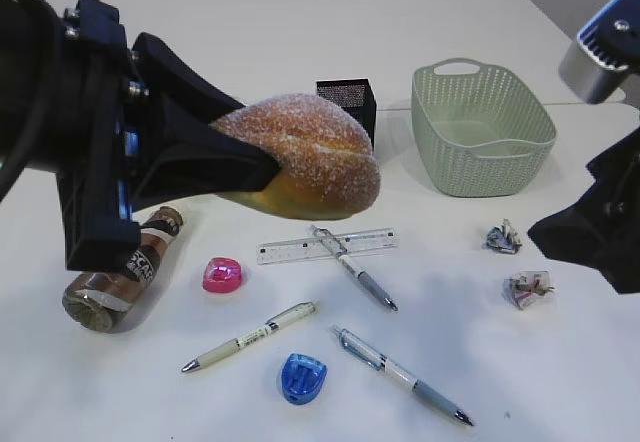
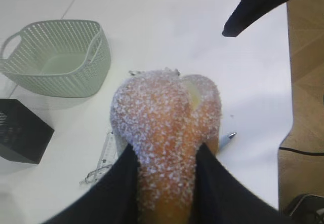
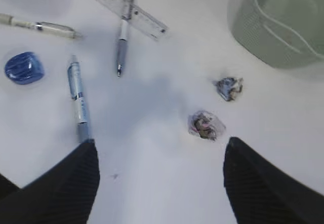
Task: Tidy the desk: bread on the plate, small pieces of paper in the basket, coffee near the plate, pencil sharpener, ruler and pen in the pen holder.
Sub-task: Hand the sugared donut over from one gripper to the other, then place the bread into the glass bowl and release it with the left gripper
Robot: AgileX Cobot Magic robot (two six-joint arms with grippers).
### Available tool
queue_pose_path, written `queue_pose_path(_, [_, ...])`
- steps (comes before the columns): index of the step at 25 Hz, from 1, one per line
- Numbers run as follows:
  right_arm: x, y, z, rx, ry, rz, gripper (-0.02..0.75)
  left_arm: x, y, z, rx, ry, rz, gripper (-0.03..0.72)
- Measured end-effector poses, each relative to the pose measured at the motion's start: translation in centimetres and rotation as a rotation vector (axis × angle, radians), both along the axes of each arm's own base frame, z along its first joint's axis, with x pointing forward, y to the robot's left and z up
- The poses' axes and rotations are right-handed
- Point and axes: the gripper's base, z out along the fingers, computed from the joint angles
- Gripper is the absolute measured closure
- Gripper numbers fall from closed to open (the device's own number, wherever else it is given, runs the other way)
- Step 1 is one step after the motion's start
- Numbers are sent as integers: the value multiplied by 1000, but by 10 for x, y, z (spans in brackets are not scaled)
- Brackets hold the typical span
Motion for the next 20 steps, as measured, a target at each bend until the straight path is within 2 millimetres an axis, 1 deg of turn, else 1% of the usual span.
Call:
queue_pose_path(1, [1,-2,0,5,2,-46,144,1,0,1,-10,-4,10,501])
queue_pose_path(2, [1,-3,0,2,-1,-55,145,2,0,2,-20,-7,19,501])
queue_pose_path(5, [3,-8,1,33,-3,-199,146,4,0,4,-49,-15,45,501])
queue_pose_path(9, [4,-14,1,38,0,-308,146,7,0,7,-77,-35,81,501])
queue_pose_path(13, [5,-17,-5,10,44,-393,148,10,0,9,-119,-16,135,501])
queue_pose_path(14, [7,-17,-9,-6,71,-415,148,12,0,8,-128,-6,148,501])
queue_pose_path(17, [11,-15,-15,-27,102,-431,148,21,0,0,-129,47,194,501])
queue_pose_path(20, [15,-13,-20,-42,113,-431,148,36,2,-12,-110,90,249,501])
